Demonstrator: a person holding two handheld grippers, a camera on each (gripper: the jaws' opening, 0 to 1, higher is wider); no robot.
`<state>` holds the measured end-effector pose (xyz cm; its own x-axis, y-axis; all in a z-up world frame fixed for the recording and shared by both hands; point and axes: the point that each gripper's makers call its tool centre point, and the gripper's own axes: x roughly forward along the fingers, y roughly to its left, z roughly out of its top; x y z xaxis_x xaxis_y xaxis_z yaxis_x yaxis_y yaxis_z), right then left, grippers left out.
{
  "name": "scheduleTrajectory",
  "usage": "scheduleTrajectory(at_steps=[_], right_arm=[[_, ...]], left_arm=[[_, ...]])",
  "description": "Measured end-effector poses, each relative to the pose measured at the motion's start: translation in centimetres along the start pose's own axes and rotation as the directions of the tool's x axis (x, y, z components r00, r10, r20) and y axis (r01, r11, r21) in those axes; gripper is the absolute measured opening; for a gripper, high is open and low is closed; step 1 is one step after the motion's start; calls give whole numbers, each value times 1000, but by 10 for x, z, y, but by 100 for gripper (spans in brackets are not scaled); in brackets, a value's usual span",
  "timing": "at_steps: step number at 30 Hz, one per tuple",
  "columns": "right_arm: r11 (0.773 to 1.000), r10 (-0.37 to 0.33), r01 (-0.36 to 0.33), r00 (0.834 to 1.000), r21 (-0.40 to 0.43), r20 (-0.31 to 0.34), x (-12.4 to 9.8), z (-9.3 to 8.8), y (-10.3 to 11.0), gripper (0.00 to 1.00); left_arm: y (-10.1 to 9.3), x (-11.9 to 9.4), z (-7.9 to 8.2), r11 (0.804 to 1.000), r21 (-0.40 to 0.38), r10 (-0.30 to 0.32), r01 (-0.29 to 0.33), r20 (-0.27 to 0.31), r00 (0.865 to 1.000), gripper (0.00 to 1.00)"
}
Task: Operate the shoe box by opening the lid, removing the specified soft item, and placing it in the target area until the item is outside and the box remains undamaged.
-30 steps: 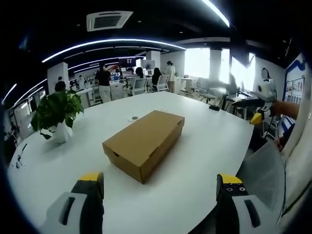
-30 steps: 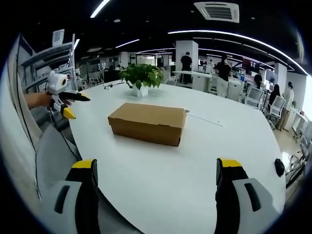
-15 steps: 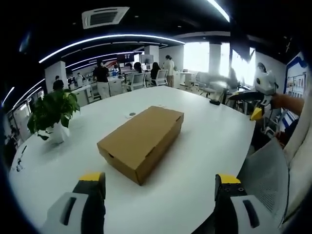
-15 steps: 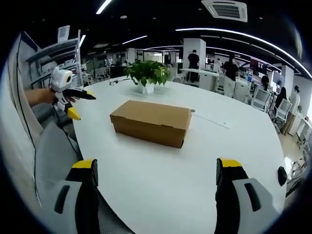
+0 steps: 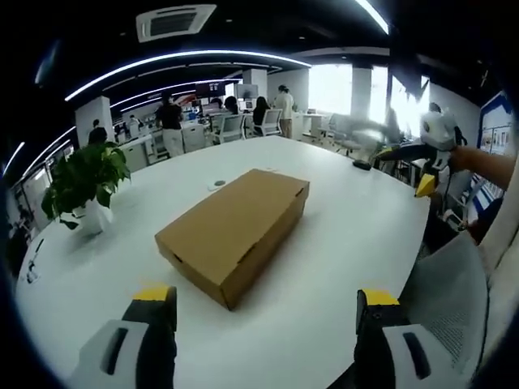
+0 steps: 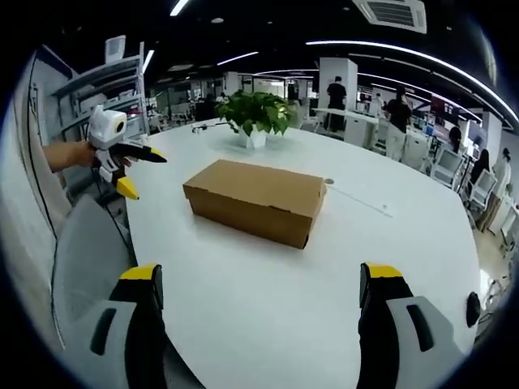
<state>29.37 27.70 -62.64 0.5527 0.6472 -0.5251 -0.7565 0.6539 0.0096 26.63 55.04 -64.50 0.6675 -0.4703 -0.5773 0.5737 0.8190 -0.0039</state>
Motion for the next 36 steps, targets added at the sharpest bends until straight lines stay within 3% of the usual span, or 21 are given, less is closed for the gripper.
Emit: scheduleTrajectory(at_steps=[25,36], right_arm=[[998,52,-53,998,-46,-26,49,5,-34,96],[991,111,-112,994,-75,-16,82,14,-47,93]], left_arm=[[26,34,-5,998,-50,23,-24,-18,1000,86],[42,47,-6,989,-112,101,-100,6,995,79]])
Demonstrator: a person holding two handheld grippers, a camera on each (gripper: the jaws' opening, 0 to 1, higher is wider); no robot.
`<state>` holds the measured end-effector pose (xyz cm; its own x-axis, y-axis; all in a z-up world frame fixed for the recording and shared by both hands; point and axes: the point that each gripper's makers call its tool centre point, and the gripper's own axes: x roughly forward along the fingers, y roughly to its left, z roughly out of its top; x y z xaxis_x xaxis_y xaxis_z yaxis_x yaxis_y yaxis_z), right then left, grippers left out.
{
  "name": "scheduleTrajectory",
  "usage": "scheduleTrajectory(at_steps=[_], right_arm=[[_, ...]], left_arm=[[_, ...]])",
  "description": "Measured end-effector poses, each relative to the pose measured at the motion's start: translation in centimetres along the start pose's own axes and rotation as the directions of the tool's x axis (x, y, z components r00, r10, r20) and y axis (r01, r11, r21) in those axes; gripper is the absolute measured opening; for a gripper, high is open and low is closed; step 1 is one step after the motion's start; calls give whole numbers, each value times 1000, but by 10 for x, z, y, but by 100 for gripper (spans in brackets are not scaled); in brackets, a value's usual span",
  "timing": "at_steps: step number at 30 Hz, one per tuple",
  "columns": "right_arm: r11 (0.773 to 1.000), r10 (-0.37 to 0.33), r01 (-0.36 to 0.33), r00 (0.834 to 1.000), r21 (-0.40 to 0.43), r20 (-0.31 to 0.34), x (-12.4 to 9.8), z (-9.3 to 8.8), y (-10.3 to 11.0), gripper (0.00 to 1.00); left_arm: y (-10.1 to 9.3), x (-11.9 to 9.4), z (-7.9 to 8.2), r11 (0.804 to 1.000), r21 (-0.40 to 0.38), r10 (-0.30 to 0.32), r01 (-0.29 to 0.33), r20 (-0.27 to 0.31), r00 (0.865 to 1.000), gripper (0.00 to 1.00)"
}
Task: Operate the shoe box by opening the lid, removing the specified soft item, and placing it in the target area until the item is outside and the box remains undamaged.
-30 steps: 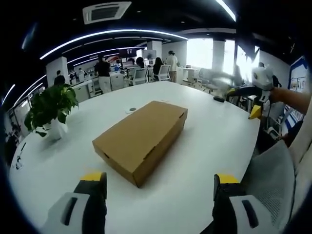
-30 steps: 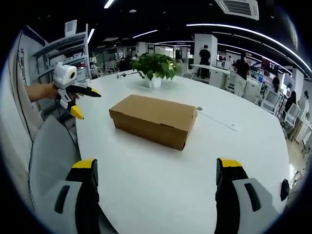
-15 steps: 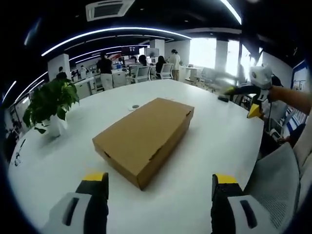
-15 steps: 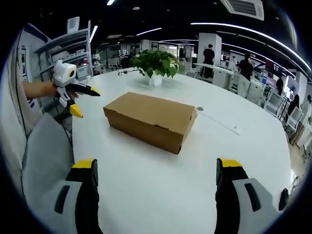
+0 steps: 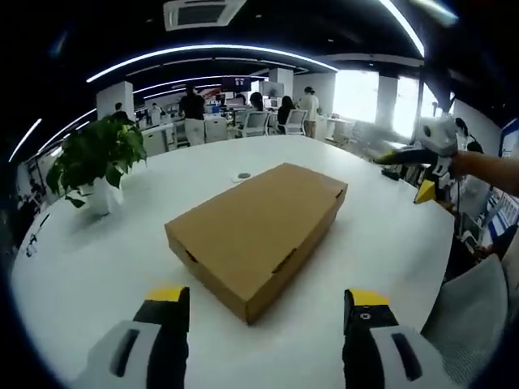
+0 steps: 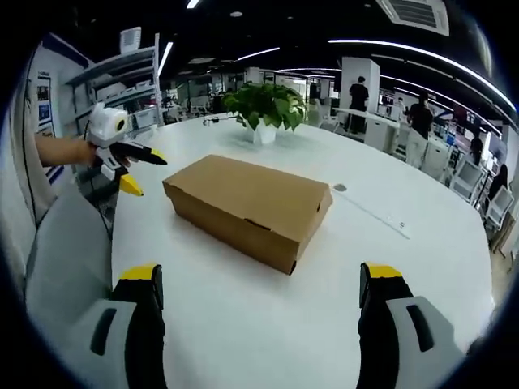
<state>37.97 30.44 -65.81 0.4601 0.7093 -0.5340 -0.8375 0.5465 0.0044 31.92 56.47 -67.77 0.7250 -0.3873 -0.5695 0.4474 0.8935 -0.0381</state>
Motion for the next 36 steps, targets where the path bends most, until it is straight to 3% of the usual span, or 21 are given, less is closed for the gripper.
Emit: scheduleTrajectory(at_steps=[11,22,29,36], right_arm=[[997,68,-67,997,-28,29,36,3,-11,83],[993,106,-106,994,-48,1,67,-9,-20,74],[990,124,-124,992,-66,-7,81,-11,-25,60],[988,136,-136,991,-71,-9,95,-7,-26,52]], left_arm=[[5,19,-6,996,-34,77,-77,13,997,70],[9,39,-20,989,-61,133,-133,-5,991,63],[19,42,-20,981,-67,183,-182,5,983,57],[20,46,-18,980,-69,186,-185,3,983,49]])
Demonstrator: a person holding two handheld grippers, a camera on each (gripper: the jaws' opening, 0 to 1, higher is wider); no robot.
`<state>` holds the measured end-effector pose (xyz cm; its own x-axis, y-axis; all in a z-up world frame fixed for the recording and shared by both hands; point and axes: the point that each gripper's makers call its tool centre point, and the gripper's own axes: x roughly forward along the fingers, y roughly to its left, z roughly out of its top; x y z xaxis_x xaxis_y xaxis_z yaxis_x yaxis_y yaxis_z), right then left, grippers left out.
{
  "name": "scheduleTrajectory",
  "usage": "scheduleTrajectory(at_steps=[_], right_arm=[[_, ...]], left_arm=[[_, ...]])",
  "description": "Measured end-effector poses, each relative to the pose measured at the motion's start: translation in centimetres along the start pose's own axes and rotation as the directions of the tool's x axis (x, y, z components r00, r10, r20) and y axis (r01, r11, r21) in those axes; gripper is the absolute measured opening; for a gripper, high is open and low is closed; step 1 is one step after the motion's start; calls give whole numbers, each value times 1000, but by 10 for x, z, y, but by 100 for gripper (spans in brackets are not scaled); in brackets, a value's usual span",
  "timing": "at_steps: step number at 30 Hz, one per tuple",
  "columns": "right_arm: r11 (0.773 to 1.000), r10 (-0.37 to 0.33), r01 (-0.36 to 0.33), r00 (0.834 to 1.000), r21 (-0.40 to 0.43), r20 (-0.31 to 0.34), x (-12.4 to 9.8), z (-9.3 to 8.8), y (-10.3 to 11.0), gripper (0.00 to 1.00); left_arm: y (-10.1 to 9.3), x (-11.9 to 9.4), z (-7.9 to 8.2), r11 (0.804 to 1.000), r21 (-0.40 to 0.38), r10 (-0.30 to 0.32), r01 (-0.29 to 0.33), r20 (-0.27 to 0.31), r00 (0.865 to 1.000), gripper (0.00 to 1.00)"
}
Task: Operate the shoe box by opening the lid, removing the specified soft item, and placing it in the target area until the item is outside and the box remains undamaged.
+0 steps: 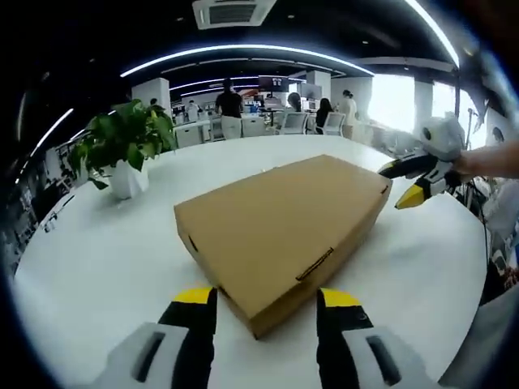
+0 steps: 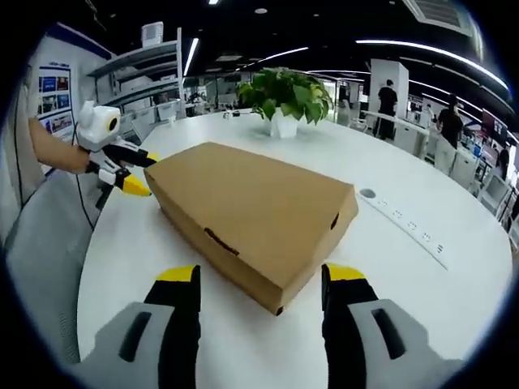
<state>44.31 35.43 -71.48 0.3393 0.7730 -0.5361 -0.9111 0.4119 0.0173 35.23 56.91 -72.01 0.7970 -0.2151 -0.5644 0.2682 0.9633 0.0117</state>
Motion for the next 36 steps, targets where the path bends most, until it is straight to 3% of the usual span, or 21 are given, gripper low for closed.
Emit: scheduleTrajectory(at_steps=[6,22,36], right_arm=[[1000,-22,22,1000,-19,-7,4,1,-6,44],[999,-39,39,999,3,-30,4,1,-2,42],[997,-74,75,997,30,-37,5,0,18,42]], left_arm=[[1,1,0,1000,-3,12,-12,-4,1000,48],[1,-1,-1,1000,12,2,-2,-18,1000,44],[11,-9,-6,1000,17,-13,14,-46,999,44]])
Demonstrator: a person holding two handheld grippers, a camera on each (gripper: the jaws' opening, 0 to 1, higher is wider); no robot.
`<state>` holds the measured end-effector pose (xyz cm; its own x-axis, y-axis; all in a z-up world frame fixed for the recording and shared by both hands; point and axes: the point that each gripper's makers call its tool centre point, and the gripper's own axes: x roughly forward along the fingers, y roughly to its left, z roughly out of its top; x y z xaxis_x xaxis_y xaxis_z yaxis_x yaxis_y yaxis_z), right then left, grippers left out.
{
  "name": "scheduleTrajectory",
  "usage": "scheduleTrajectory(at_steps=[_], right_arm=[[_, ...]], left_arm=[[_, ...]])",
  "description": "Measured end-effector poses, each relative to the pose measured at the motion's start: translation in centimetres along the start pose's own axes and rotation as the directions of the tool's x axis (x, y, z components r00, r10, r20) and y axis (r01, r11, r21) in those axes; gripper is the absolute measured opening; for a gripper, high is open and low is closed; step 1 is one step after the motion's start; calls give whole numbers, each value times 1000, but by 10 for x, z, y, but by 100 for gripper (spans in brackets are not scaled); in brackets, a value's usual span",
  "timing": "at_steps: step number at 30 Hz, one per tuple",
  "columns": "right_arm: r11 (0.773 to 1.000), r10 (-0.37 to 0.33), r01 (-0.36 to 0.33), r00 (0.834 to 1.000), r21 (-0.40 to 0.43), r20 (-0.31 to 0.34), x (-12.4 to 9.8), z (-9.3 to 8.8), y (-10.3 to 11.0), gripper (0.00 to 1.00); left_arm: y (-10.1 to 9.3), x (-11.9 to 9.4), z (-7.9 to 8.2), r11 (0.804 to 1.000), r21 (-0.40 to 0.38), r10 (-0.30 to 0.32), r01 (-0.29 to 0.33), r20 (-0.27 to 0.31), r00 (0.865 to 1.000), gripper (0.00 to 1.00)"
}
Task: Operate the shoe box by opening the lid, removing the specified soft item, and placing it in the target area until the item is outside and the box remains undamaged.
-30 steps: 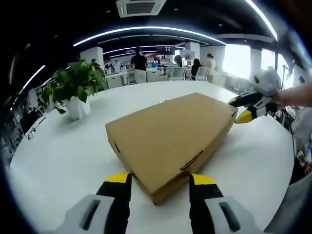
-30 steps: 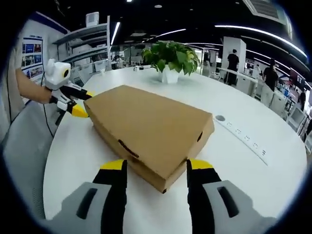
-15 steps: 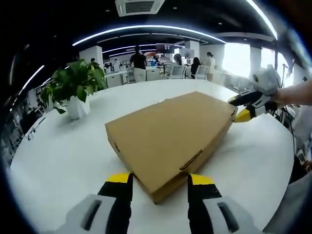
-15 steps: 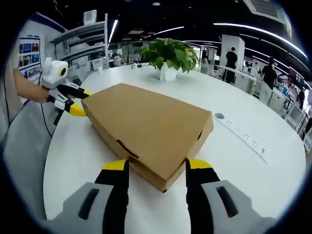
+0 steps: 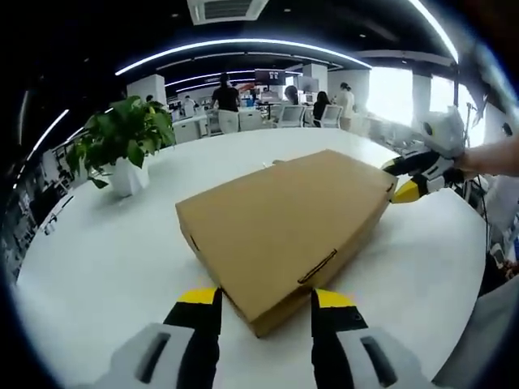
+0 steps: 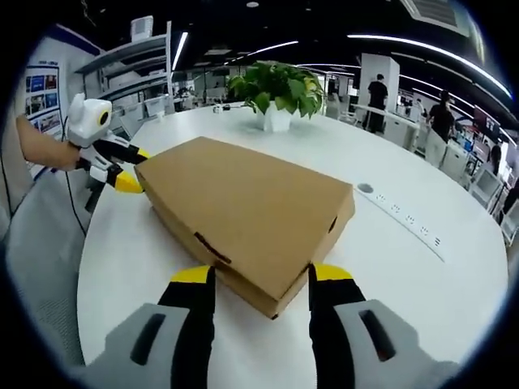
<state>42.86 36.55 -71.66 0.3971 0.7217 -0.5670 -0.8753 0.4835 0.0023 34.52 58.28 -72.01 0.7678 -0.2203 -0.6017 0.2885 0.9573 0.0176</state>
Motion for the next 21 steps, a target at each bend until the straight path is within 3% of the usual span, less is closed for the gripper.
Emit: scheduleTrajectory(at_steps=[21], right_arm=[[993,-66,65,998,98,9,-1,2,47,41]], left_arm=[[22,-24,-13,995,47,-82,85,-58,995,42]])
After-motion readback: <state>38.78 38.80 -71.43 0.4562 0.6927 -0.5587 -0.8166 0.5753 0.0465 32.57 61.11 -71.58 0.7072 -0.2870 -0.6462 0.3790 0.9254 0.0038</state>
